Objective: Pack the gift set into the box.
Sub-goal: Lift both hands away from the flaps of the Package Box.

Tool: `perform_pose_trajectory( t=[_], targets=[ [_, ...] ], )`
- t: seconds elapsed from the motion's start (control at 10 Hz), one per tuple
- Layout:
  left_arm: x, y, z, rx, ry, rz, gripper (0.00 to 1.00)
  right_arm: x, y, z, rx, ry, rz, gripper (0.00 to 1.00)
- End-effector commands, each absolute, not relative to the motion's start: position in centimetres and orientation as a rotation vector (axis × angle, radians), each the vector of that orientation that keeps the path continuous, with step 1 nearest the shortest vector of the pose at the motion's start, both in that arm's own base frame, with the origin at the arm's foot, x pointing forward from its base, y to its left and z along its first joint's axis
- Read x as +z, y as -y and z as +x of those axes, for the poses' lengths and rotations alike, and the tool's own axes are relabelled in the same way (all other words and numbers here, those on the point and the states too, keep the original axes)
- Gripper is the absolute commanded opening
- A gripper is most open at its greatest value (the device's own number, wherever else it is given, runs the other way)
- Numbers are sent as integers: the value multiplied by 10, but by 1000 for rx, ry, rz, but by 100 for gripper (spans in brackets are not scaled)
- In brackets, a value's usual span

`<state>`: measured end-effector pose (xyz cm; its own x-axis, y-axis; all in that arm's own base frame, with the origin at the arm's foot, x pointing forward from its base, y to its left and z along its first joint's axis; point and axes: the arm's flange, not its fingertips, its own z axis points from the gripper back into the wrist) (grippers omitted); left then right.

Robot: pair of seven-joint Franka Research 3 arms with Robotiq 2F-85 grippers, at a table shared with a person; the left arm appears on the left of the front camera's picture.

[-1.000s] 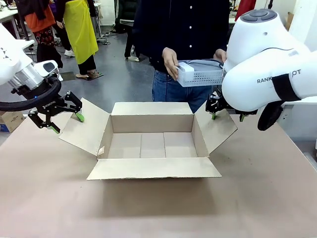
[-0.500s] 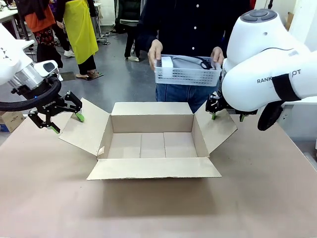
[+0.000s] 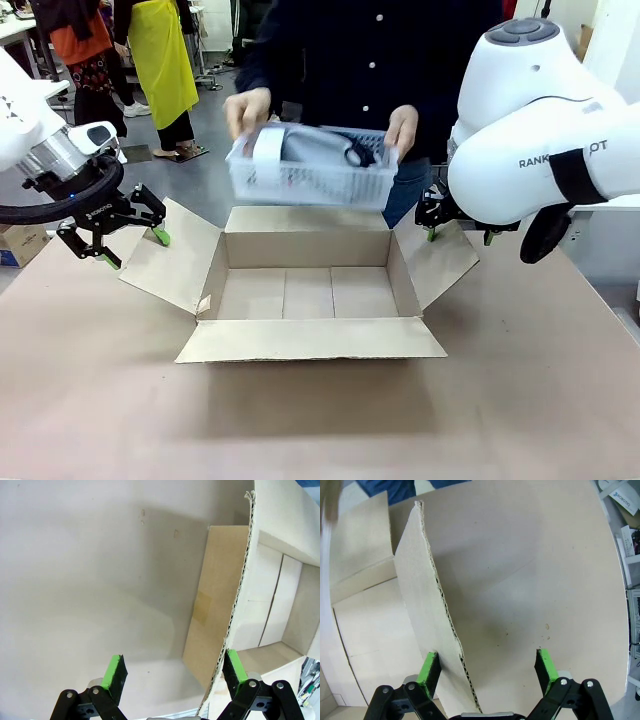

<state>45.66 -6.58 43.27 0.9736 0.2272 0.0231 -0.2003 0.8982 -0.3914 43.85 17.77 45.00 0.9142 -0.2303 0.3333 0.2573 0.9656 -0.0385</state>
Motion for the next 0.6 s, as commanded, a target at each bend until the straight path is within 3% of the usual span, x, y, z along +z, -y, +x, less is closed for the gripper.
perform_pose_trajectory(
  t=[0.0, 0.5],
  targets=[
    [435, 66, 455, 233, 72, -382, 100, 452, -180, 442, -271, 349, -107, 100],
    [435, 66, 455, 233, 72, -382, 100, 452, -180, 442, -271, 349, -107, 100]
  ],
)
